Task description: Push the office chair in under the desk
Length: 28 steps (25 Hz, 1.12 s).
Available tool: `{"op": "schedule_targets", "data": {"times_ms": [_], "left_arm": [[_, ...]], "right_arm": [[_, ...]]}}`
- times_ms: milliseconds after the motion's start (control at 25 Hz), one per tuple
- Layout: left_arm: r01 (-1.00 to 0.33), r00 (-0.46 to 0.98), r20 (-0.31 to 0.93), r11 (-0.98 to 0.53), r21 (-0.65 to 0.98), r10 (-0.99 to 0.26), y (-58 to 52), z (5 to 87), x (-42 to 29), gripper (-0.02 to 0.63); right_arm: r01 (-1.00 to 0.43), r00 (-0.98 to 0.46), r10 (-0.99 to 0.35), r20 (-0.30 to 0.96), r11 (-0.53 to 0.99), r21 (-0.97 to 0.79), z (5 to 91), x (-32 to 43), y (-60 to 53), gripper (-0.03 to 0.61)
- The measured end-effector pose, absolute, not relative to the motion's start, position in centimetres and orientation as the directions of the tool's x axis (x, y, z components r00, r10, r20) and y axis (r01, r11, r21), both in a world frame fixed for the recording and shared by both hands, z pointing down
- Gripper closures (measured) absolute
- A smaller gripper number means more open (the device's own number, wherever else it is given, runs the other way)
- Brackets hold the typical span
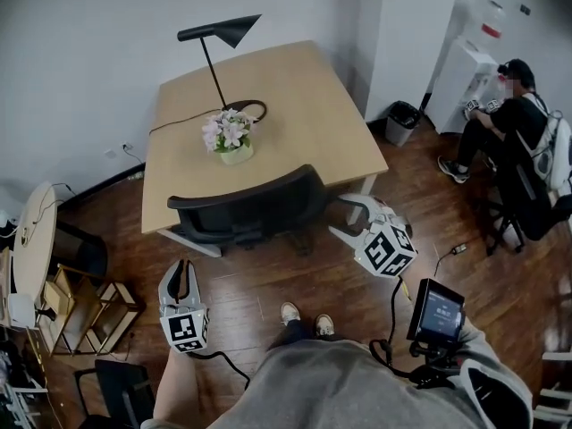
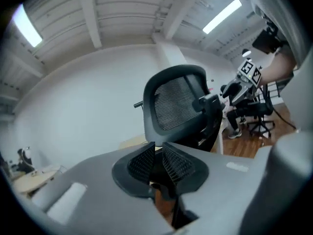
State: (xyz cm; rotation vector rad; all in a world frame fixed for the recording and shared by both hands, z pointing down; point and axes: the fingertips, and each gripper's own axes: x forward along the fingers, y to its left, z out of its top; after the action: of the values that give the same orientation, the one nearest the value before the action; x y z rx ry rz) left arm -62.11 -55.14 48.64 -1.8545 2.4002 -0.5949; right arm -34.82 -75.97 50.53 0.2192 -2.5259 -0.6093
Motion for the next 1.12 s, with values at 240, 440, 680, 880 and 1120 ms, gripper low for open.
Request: {"op": "schedule_targets", "data": {"times_ms": [240, 440, 680, 880, 1120], "left_arm": [[-0.984, -0.178, 0.146, 0.175, -0.037, -0.973, -52.9, 46.9, -55.9, 0.614], [-0.977, -0.109, 0.086, 0.123, 0.177, -0.990, -51.1, 46.5, -54.1, 0.614], [-0.952, -0.024, 0.105, 0.055, 0.300, -0.994, -47.8, 46.8, -51.4, 0.614], [-0.944, 0.045, 0.117, -0.003, 0.330, -0.992, -44.3, 47.9, -49.6, 0.614], [-0.932, 0.080, 0.176, -0.011, 0.363, -0.981, -41.6, 48.7, -47.1, 0.614]], "right_arm": [[-0.173, -0.921, -0.255, 0.294, 0.944, 0.280, 47.0, -34.6, -71.4, 0.423], [-0.272, -0.948, -0.262, 0.181, 0.961, -0.037, 45.3, -33.8, -67.7, 0.528], [-0.328, -0.930, -0.300, 0.212, 0.938, -0.110, 46.0, -31.7, -60.9, 0.571], [-0.348, -0.919, -0.309, 0.246, 0.927, -0.136, 47.0, -30.5, -54.7, 0.572], [-0.339, -0.914, -0.284, 0.291, 0.927, -0.159, 47.2, -29.0, -49.8, 0.572]]}}
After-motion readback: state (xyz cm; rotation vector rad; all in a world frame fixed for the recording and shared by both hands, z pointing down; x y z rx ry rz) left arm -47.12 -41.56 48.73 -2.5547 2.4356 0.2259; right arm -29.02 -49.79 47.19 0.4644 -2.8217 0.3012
